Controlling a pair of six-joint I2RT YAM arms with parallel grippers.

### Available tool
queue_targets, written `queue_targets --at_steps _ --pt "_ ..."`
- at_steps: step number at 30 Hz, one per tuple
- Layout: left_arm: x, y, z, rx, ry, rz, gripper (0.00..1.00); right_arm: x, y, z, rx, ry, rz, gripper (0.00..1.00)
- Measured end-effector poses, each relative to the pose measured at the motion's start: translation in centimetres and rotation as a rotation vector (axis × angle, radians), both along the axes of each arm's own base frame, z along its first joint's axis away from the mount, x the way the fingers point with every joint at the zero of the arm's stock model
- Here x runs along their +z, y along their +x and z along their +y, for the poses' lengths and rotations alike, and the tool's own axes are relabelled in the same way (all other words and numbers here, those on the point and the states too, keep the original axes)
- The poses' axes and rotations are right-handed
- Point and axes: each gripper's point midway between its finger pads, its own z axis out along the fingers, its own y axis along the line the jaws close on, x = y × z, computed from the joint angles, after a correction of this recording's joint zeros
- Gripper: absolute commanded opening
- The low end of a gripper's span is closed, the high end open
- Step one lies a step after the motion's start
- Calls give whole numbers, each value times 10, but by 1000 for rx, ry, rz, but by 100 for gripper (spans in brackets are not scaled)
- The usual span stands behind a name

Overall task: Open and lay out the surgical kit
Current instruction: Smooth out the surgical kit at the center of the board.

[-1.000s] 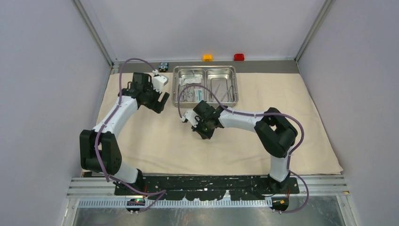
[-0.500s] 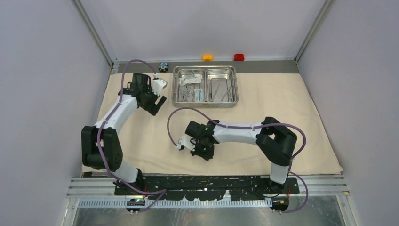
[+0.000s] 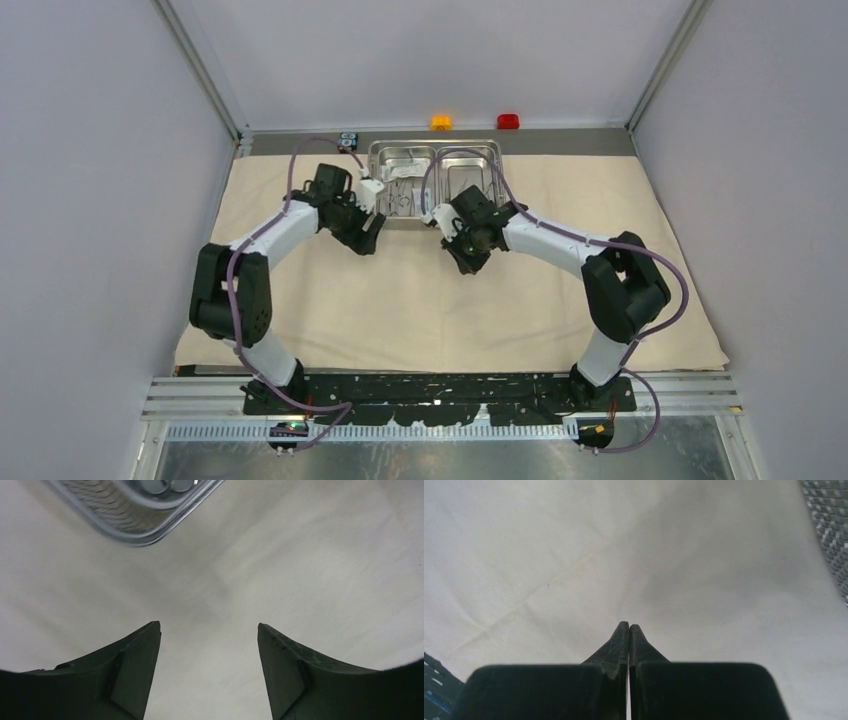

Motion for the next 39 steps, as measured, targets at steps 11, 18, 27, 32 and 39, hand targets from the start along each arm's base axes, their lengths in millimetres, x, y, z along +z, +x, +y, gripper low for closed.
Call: queue_targets --at_steps 11,18,27,32,39 --pt "-42 -7 -75 25 -8 91 64 -11 45 -12 -175 51 -34 1" --pt "-49 15 -86 78 9 62 58 -29 46 -18 -193 19 0 1" --pt "-64 2 -70 53 143 96 54 -39 29 -30 -99 -43 54 1" --pt "-66 -21 -52 29 199 130 54 -40 1 -46 -4 -73 90 1" --pt "-68 -58 -30 -29 252 166 55 -42 -43 -70 136 -106 154 1"
